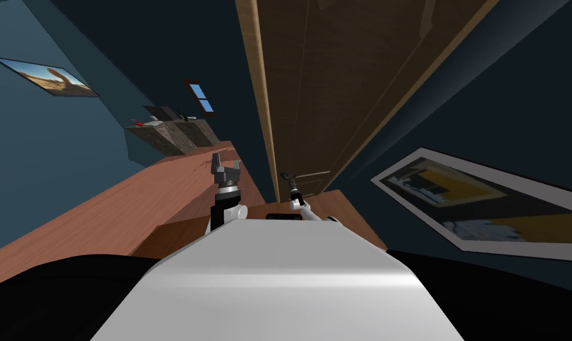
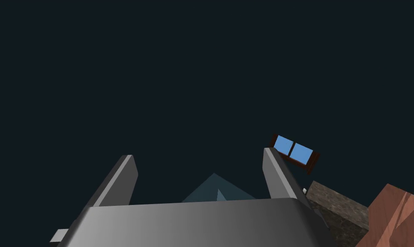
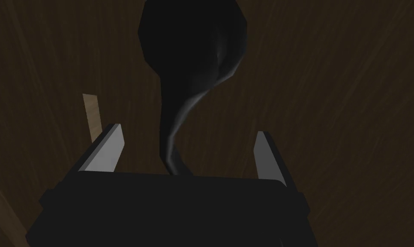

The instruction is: Push the door open

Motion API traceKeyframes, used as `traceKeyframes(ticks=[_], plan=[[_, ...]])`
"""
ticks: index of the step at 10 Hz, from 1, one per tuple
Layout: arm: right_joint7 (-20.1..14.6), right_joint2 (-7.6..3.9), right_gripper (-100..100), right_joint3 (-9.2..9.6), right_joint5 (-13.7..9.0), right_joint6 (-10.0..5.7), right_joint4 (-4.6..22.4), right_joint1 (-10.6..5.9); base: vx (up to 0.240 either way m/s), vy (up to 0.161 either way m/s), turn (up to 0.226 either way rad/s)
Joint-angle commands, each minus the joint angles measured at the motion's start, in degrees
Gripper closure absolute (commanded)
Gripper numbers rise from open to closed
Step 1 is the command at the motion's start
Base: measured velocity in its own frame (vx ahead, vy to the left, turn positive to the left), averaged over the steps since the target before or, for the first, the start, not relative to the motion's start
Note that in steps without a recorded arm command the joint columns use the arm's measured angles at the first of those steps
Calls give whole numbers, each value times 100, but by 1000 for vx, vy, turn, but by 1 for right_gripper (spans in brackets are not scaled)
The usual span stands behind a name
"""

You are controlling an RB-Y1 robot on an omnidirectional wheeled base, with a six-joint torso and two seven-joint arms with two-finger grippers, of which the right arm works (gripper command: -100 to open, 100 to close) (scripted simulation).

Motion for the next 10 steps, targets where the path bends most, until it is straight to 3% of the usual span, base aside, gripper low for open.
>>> traceKeyframes(ticks=[1, 2, 3, 8, 10], plan=[[34, 95, -100, -25, -82, -28, 90, -82, 186, 47, 28], [33, 52, -100, -16, -52, -1, 8, -23, 83, 17, 3], [33, 52, 100, -16, -52, -1, 8, -23, -9, 1, -3], [33, 52, 100, -16, -52, -1, 8, -23, -15, -5, 1], [-77, -55, 100, -92, 48, 31, 31, -12, -102, -162, 209]])
